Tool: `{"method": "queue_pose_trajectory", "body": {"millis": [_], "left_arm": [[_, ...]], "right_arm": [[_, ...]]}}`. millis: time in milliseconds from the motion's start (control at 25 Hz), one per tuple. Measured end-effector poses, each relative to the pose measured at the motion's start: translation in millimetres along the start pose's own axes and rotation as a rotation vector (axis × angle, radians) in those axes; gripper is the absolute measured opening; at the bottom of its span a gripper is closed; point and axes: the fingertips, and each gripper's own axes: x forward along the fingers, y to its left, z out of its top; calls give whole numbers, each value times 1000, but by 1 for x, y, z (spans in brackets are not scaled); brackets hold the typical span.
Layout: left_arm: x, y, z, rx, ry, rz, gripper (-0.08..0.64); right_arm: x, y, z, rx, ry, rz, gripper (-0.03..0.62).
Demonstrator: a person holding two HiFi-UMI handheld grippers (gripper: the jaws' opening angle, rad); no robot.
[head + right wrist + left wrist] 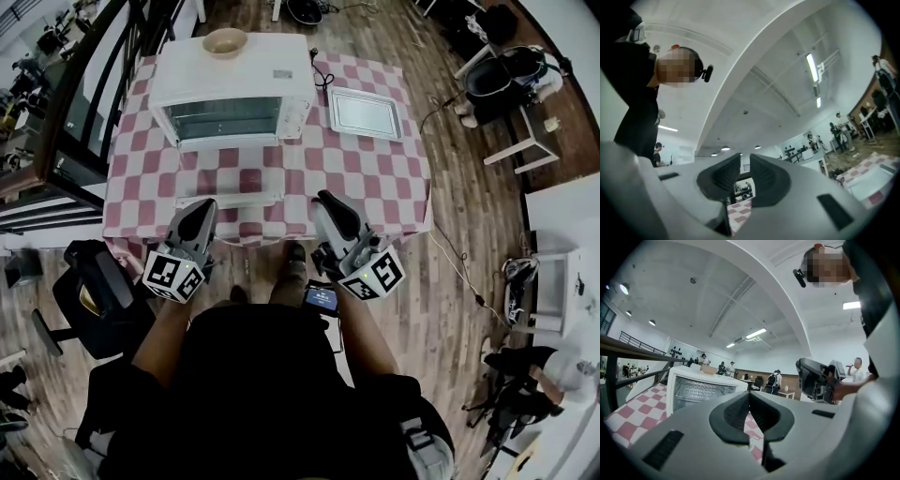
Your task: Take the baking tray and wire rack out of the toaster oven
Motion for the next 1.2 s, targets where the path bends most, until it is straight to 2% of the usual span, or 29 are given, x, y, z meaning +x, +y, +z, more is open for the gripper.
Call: {"method": "queue_pose_trajectory", "body": {"millis": [80, 160, 280, 360, 520, 640, 720, 840, 1040, 1200], "left_arm": [[-24, 1, 4, -4, -15, 7, -6], [-46, 2, 8, -3, -30, 13, -6], [-72, 4, 15, 9, -44, 16, -6], [-86, 6, 17, 14, -41, 26, -6], [-102, 11, 16, -29, -53, 70, -6], [-105, 7, 21, -40, -72, 87, -6], [-105, 2, 26, -28, -74, 80, -6], [-104, 1, 29, -20, -71, 72, -6], [-109, 11, 30, -19, -80, 68, -6], [-114, 23, 32, -31, -89, 63, -6]], "right_arm": [[13, 47, -12, -64, 43, 68, 66], [23, 83, -22, -114, 67, 100, 66], [34, 115, -37, -159, 89, 109, 66], [37, 127, -52, -146, 119, 96, 66], [30, 117, -92, -59, 219, -28, 66], [23, 108, -97, -67, 224, -86, 66], [21, 105, -94, -84, 218, -91, 66], [23, 98, -90, -53, 200, -98, 66], [36, 102, -92, -43, 185, -73, 66], [49, 96, -99, 107, 151, -96, 66]]}}
